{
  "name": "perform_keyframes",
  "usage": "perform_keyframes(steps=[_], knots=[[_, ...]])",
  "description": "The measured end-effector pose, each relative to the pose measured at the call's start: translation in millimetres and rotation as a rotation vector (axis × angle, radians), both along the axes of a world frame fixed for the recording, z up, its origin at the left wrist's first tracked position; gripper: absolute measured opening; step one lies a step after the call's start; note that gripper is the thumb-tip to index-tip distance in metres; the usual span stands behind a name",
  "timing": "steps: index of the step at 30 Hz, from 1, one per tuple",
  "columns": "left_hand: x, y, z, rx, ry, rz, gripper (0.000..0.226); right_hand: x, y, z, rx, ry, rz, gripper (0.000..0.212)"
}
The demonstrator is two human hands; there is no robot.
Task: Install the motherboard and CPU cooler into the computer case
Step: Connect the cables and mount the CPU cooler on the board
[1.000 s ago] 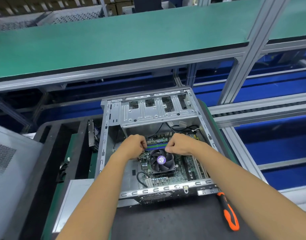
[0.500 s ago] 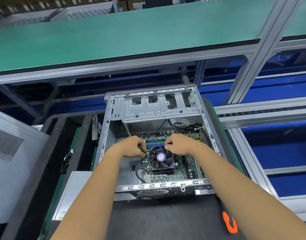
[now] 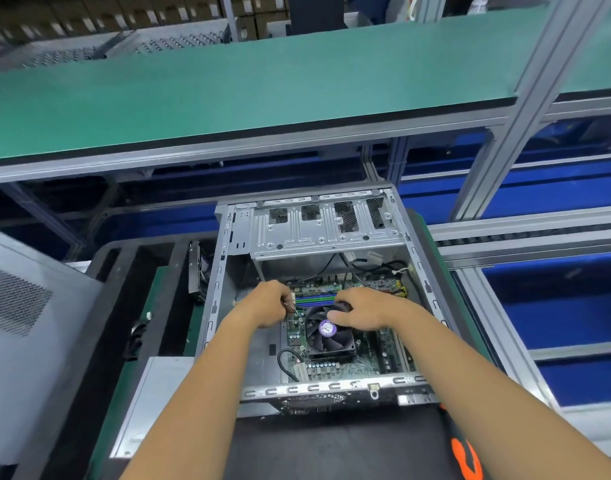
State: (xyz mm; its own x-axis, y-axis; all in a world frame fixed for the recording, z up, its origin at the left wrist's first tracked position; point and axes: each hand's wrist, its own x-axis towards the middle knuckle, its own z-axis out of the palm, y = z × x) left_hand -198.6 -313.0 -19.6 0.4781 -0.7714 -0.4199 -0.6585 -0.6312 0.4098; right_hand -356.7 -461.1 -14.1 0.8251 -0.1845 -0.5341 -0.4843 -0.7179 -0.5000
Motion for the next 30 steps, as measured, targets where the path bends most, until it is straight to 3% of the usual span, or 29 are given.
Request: perform_keyframes(steps=[5, 7, 18, 30], knots=[[2, 0, 0, -0.029, -0.014, 0.069, 0.026, -3, 1, 0, 0.104, 0.125, 0.045, 0.103], [2, 0, 0, -0.023, -0.038, 0.081, 0.021, -5, 0, 0, 0.118, 0.144, 0.046, 0.112], [7, -5, -5, -0.007, -0.078, 0.110, 0.008, -3, -3, -4, 0.125, 0.127, 0.013, 0.111], [14, -4, -6, -0.041, 0.061, 0.139, 0.023, 0, -4, -5, 0.115, 0.132, 0.030, 0.107]])
